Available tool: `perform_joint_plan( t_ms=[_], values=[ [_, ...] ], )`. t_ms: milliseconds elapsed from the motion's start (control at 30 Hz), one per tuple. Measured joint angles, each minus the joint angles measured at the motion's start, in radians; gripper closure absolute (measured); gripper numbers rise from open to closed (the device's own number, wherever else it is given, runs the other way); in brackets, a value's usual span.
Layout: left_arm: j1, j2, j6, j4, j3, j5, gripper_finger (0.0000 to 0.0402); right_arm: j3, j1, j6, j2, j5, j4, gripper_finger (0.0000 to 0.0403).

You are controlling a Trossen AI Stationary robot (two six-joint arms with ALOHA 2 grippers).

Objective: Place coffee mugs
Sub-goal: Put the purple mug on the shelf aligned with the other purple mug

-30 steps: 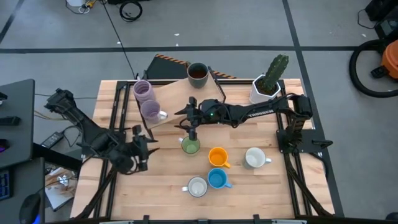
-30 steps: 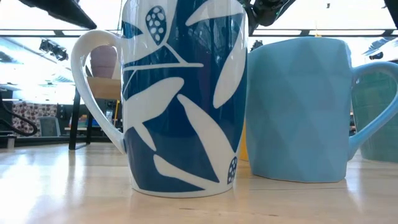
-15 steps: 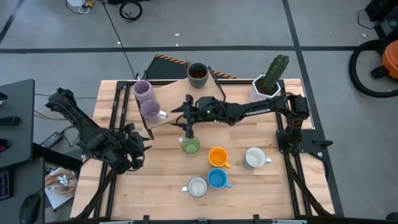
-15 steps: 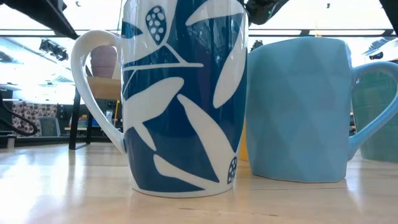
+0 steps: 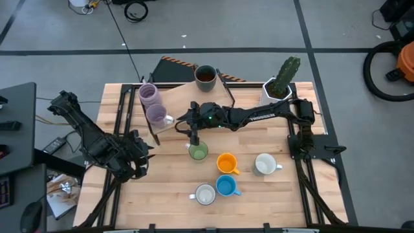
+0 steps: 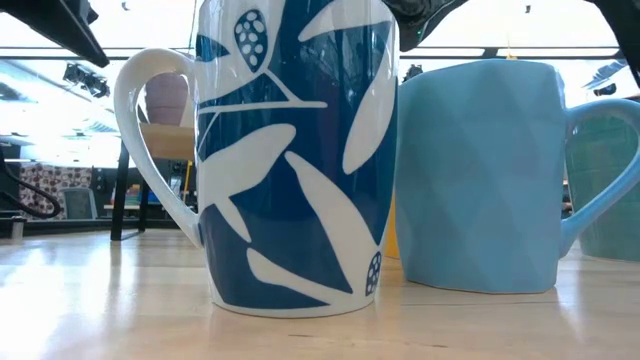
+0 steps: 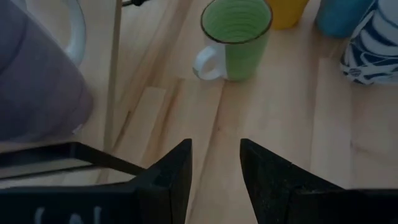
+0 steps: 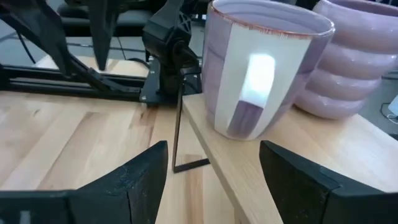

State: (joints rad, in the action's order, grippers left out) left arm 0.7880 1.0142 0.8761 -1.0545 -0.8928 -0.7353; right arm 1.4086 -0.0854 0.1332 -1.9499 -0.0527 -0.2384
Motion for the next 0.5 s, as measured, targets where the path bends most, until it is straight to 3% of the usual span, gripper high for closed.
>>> perform_joint_plan(
  t_ms=[233, 500],
  values=[
    [0.032, 0.000, 0.104, -0.106, 0.000, -0.044, 0.0260, 0.000, -0.001, 0.018, 0.000, 0.006, -0.043, 0.0143],
    [0.017, 0.000, 0.112, -0.118, 0.000, -0.150, 0.0260, 0.002, -0.015, 0.041, -0.034, -0.018, -0.145, 0.0143]
  ],
)
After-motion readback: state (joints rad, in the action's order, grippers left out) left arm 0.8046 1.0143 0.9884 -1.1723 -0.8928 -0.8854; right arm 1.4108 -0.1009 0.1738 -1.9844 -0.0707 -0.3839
